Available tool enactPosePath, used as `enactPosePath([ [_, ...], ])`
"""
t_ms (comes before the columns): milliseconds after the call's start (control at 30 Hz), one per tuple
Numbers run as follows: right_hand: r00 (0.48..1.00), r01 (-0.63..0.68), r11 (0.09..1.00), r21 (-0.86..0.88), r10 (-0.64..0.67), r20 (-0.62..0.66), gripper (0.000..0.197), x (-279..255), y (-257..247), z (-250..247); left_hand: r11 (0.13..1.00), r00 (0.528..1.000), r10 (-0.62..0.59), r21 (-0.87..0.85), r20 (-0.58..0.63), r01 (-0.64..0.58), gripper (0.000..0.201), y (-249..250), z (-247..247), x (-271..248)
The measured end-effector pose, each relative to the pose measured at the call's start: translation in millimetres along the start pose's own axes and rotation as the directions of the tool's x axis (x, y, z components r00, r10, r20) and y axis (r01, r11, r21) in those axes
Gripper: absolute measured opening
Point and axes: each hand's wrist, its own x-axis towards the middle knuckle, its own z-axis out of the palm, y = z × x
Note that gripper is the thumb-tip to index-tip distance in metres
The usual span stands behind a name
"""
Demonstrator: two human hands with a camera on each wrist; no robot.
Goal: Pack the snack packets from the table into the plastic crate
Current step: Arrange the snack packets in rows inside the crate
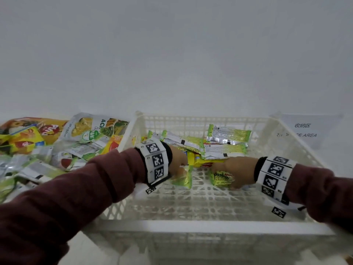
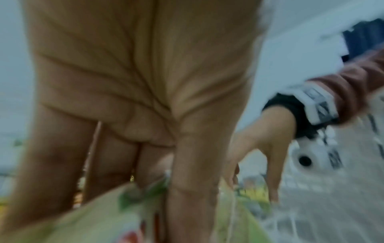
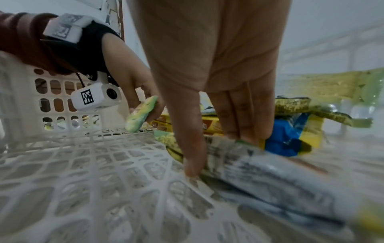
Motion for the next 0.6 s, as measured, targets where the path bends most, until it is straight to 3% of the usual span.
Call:
enactPosePath([
  [67,0.999,0.015,1.000,0.021,-0.014,-0.036,0.063,1,-2,-1,1.000,1.000,0.011,-0.009,0.021,-0.011,0.027,-6,-4,0],
  [167,0.992,0.054,0.997,0.048,-0.048,-0.118,0.065,2,-8,-2,0.996,0.998,-0.066,0.068,0.021,0.064,0.041,-5,0,0],
  [233,0.988,0.083,0.995,0.063,-0.074,-0.139,0.068,3,-12,-2,0.985,0.993,-0.118,0.126,-0.002,0.117,0.033,-2,4,0],
  [300,0.985,0.106,0.992,0.076,-0.094,-0.142,0.065,1,-13,-2,0.977,0.983,-0.173,0.115,-0.068,0.180,0.008,2,5,-1],
  [400,0.978,0.122,0.989,0.084,-0.105,-0.182,0.055,-3,-9,-4,0.974,0.956,-0.191,0.082,-0.221,0.213,0.005,4,6,-7],
  [467,0.975,0.120,0.989,0.081,-0.103,-0.195,0.049,-3,-10,-4,0.973,0.943,-0.194,0.069,-0.269,0.220,0.015,7,6,-10],
  [600,0.979,0.132,0.986,0.102,-0.113,-0.172,0.045,-2,-13,2,0.977,0.978,-0.181,0.095,-0.108,0.192,0.034,11,13,-6],
])
